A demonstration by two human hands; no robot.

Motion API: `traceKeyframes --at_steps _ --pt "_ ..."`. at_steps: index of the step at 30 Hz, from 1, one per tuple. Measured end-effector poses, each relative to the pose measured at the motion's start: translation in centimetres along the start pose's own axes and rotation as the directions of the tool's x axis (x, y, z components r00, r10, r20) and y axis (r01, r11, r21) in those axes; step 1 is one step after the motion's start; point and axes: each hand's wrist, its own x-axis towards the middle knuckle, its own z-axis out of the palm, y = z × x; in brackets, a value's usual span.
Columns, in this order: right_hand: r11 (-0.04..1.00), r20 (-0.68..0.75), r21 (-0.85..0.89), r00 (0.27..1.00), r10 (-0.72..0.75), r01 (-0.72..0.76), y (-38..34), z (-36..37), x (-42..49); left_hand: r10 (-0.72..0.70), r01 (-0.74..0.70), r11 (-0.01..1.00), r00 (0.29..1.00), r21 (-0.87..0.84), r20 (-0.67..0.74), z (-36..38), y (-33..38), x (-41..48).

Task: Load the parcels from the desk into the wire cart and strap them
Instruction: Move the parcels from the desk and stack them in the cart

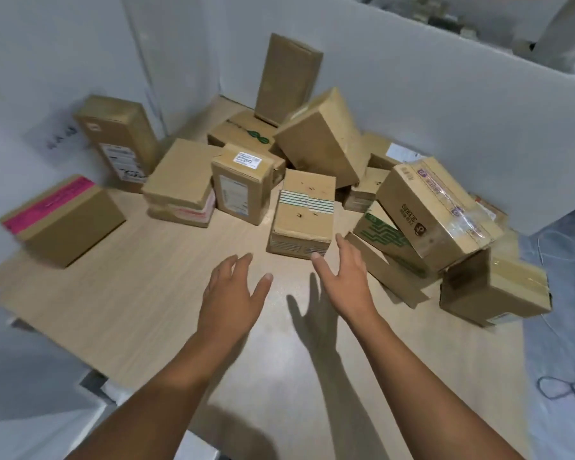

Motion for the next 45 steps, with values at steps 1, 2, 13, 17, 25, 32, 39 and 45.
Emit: traceKeyframes --at_steps 1,2,13,17,25,32,39,45 --pt "1.0 -0.004 0.016 1.0 0.018 -0.018 0.7 -0.2 1.0 0.032 -0.032 0.999 1.0 0.011 0.001 0.8 0.9 1.8" --pt "0.999 -0.005 0.033 1.0 0.031 -0.031 1.3 -0.3 1.8 0.069 -0.069 0.997 0.998 0.031 0.006 1.6 1.6 3.7" --pt "0.979 0.074 0.167 0.992 0.106 -0.117 4.4 1.1 10.0 0.078 -0.079 0.997 0.985 0.001 0.156 7.9 3.1 14.0" --pt "0.948 0.118 0.243 0.976 0.182 -0.207 4.4 2.7 12.3 0.079 -0.071 0.986 0.996 -0.153 0.046 8.5 3.0 12.8" --pt "0.87 0.156 0.348 0.937 0.312 -0.348 4.0 3.5 9.4 0.054 -0.064 0.921 0.998 -0.385 -0.037 7.9 1.6 7.6" --pt "0.82 0.339 0.422 0.906 0.252 -0.386 4.2 5.1 -1.1 -0.131 -0.02 0.793 0.97 -0.609 -0.203 6.6 -2.0 -2.6" --pt "0.899 0.55 0.345 0.834 0.039 -0.27 -2.4 9.9 -9.2 -0.408 0.106 0.48 0.906 -0.871 -0.115 1.8 -9.8 -12.9" --pt "0.938 0.708 0.346 0.651 -0.274 0.018 -10.3 14.8 -19.5 -0.564 -0.062 0.259 0.8 -0.964 -0.203 -3.5 -16.0 -25.6"
